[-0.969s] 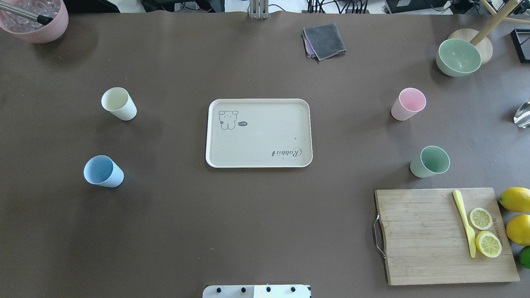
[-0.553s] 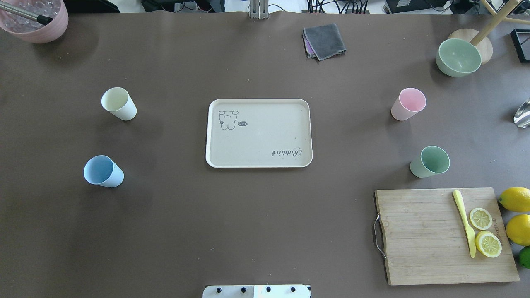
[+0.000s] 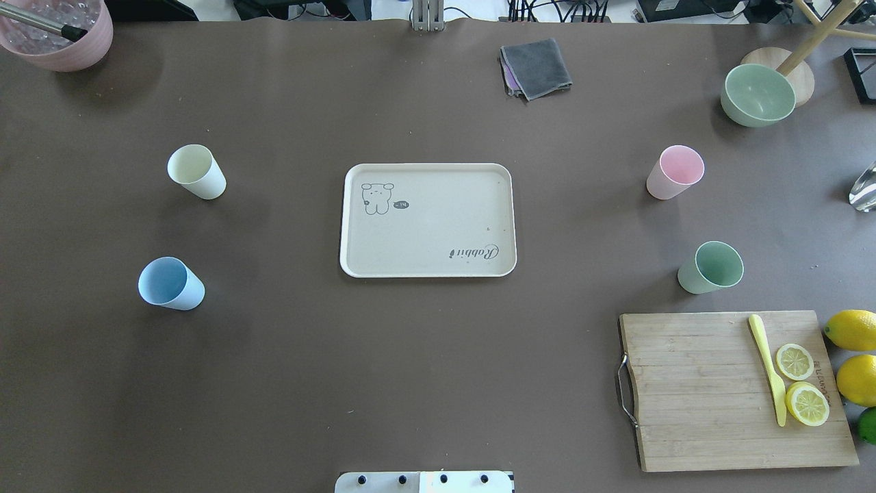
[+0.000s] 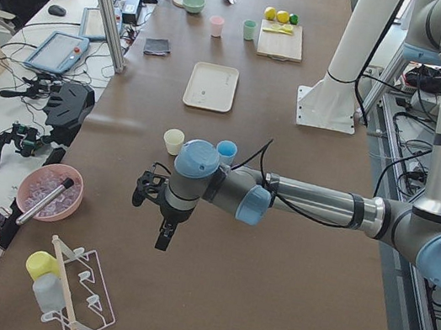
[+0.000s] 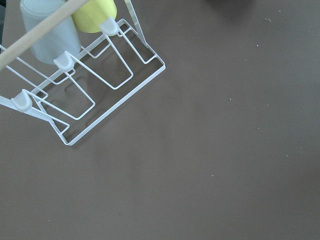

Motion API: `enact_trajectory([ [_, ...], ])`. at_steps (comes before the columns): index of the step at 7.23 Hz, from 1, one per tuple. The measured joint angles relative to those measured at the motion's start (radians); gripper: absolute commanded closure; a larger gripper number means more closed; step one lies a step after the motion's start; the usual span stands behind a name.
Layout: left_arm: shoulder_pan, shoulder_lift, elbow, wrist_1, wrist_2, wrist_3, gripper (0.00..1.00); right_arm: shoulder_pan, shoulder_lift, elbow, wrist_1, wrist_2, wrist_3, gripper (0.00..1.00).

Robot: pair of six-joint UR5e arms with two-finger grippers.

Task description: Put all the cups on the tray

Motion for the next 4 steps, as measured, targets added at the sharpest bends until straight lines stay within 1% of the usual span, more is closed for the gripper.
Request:
enact_trajectory([
  [4,0.001,-0.006,0.0,-0.002,0.0,0.0,0.02,0.0,0.006,0.005,0.001,0.014,0.005,0.0],
])
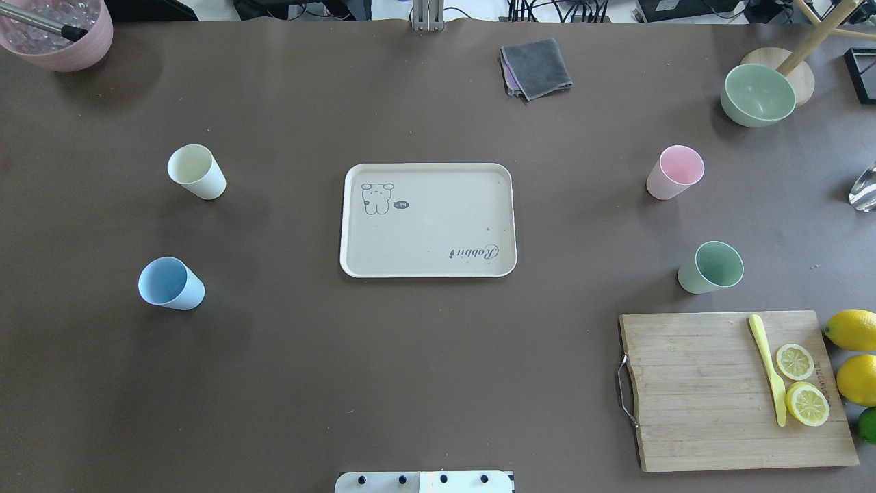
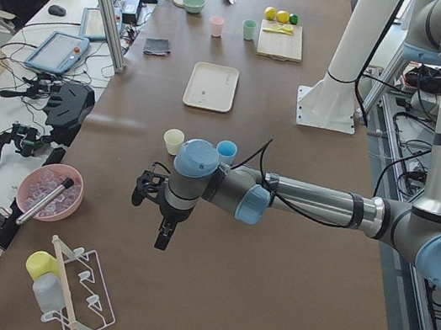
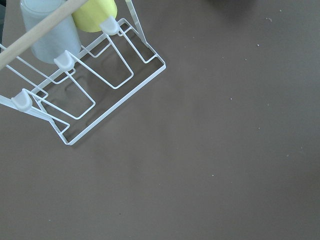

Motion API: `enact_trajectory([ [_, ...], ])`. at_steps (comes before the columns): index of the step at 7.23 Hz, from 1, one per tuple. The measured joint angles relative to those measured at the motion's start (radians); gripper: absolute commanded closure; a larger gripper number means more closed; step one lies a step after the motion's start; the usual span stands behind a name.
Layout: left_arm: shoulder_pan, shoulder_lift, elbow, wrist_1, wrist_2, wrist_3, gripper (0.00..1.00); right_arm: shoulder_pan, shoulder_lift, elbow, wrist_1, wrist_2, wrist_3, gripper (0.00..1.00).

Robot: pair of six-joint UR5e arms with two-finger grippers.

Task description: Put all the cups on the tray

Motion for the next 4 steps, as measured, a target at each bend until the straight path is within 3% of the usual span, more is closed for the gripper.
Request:
enact_trajectory([
  [4,0.084,-0.038,-0.006,-0.062,-0.001,-0.027,0.02,-0.014,0.039,0.035,0.034,0.036,0.012,0.0],
])
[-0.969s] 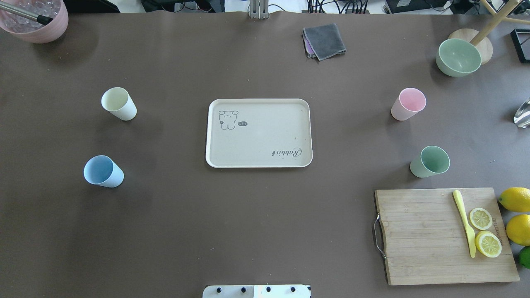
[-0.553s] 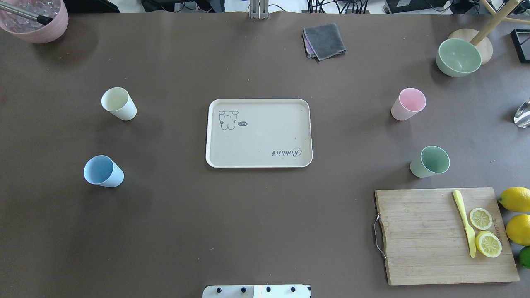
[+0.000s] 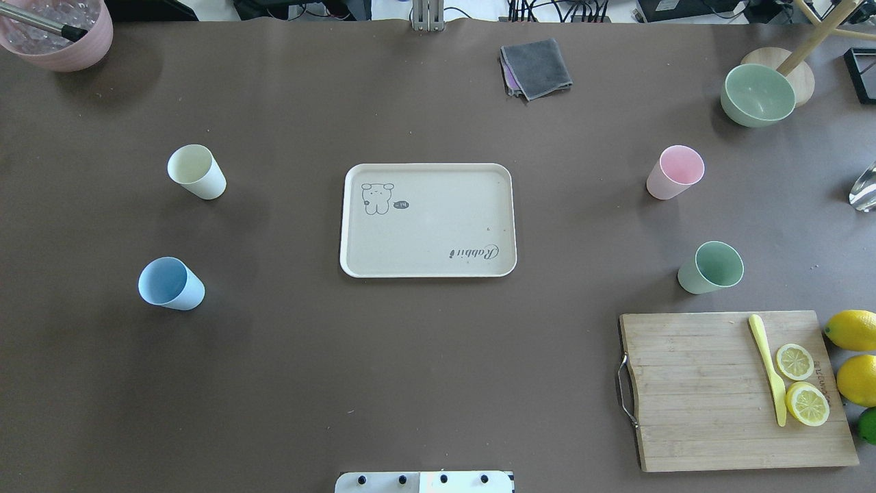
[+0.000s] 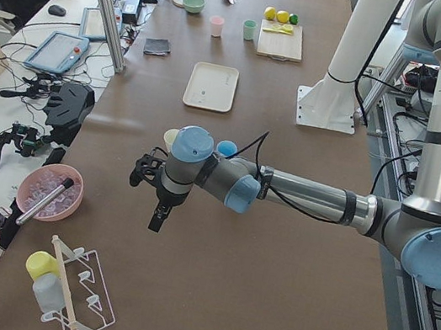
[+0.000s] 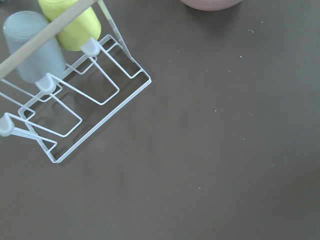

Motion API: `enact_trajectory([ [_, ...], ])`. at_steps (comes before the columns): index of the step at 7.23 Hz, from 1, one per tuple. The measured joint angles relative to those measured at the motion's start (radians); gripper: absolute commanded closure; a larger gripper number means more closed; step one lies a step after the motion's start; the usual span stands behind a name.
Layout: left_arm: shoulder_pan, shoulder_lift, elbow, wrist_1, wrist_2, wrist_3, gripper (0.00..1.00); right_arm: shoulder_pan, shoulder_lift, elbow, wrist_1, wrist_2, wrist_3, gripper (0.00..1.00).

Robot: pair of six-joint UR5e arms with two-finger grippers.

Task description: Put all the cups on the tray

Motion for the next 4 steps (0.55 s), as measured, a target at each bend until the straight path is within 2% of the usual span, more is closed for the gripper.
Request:
enact_trajectory([
  [2,0.067,-0.048,0.005,-0.045,0.002,-0.055,0.02,-0.057,0.012,0.012,0.028,0.041,0.031,0.0],
  [4,0.139,-0.088,0.014,-0.065,0.008,-0.138,0.02,-0.142,0.012,0.02,0.147,0.106,0.118,0.0],
])
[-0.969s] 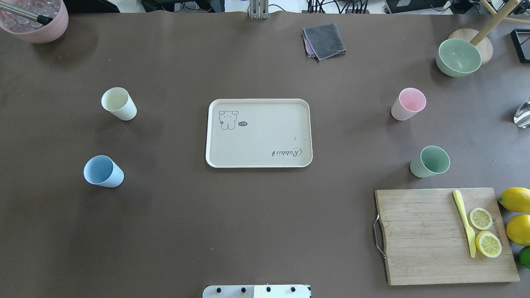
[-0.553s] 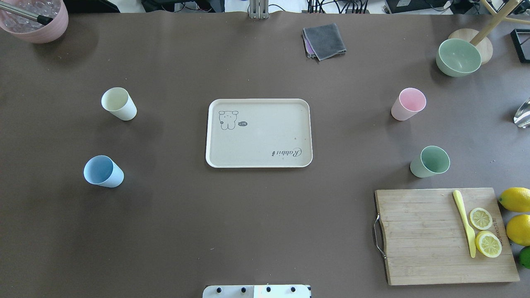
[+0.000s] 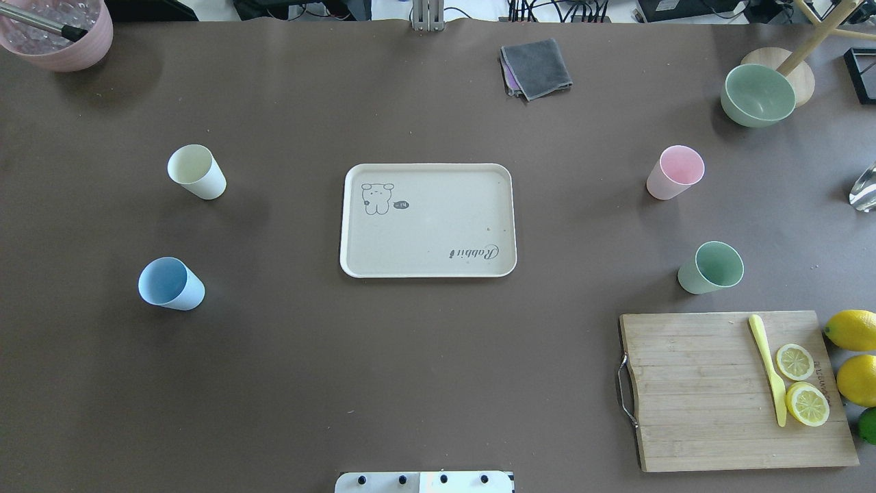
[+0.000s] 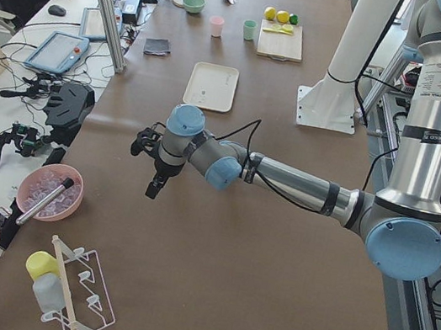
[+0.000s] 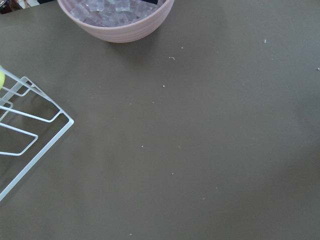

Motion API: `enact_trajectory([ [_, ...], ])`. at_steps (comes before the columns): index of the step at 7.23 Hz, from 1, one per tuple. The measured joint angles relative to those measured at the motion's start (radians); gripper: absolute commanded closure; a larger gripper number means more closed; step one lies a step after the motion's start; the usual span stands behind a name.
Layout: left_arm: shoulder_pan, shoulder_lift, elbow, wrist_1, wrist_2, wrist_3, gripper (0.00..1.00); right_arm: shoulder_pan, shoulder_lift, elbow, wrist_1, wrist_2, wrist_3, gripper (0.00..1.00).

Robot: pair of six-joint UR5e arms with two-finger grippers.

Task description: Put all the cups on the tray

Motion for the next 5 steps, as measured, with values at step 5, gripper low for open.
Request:
enact_trajectory([
  [5,0.076,-0.005,0.002,-0.111,0.007,-0.235,0.02,-0.303,-0.005,-0.001,0.247,-0.108,0.4,0.0],
])
